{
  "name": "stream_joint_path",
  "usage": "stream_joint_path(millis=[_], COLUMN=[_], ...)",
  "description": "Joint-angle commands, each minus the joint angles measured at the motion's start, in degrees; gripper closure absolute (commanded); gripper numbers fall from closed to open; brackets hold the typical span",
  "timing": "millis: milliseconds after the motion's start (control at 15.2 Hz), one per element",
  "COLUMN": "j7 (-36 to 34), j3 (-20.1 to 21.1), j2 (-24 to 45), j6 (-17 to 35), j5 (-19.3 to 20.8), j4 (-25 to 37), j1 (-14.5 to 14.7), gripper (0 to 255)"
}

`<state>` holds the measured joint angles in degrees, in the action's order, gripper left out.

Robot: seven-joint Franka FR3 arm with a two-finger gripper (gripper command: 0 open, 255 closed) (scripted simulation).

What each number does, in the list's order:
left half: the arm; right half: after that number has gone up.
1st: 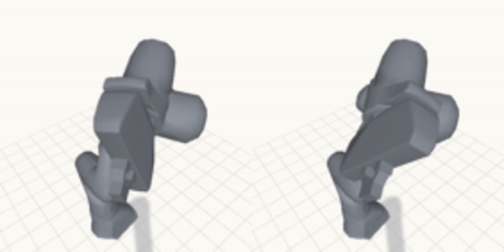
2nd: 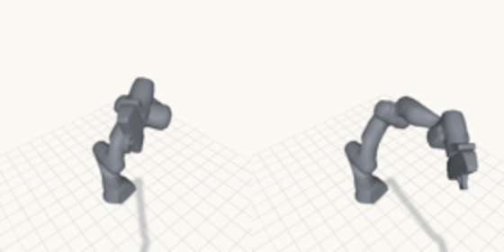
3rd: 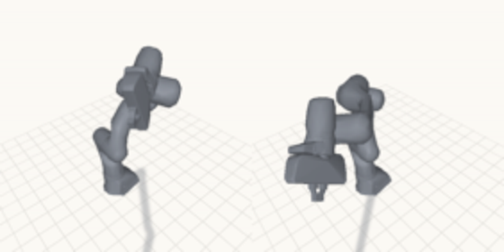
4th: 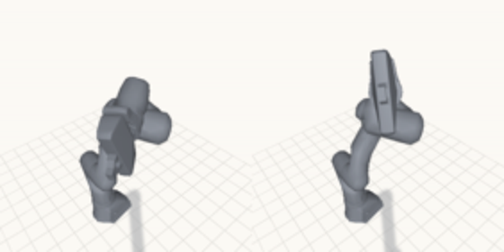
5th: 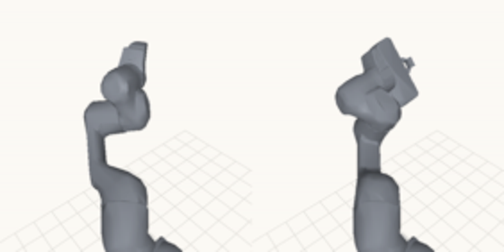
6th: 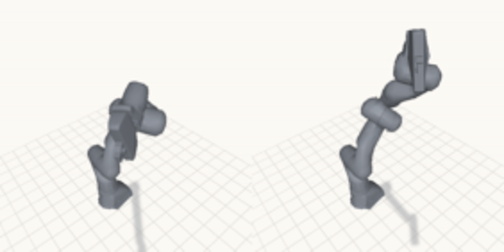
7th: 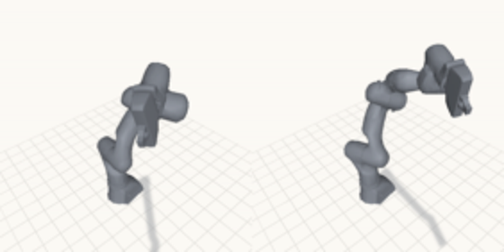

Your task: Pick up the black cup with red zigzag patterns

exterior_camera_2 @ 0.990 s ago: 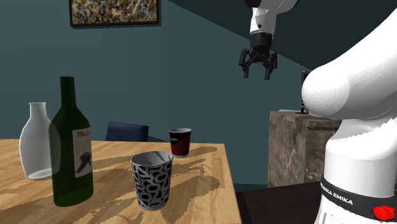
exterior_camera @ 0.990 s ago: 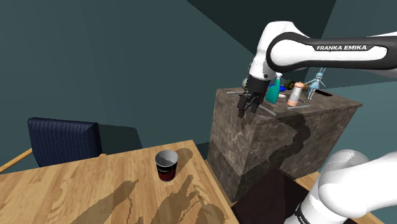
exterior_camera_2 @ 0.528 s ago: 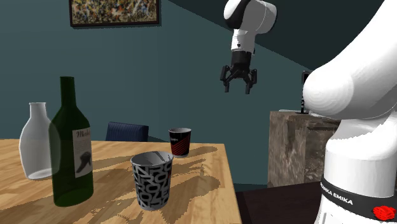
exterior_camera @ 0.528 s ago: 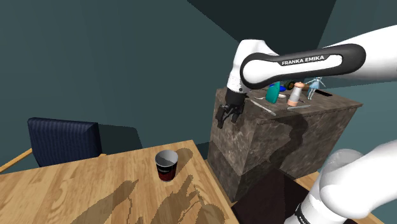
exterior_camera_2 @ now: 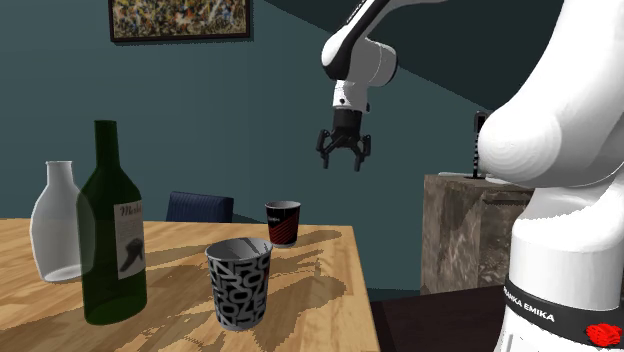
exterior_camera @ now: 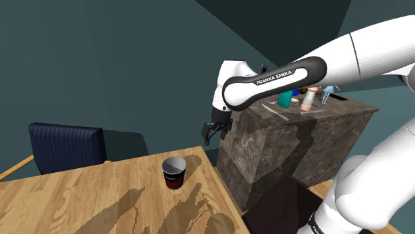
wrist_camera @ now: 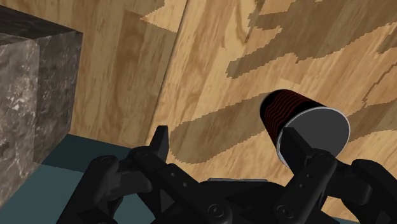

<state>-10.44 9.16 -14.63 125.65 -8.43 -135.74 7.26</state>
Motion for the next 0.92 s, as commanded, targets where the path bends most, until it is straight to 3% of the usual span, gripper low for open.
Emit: stream_joint_path(millis=[0, 660, 858], j7=[-1.32, -8.97, -9.42], j3=[1.04, 4.36, 4.34], j2=[3.67, 24.96, 27.18], j6=[2.62, 11.12, 12.8], j5=[-0.17, 2.98, 3.43], j4=[1.17, 14.13, 14.66], j1=[0.52, 3.61, 3.98], gripper=[0, 0, 0])
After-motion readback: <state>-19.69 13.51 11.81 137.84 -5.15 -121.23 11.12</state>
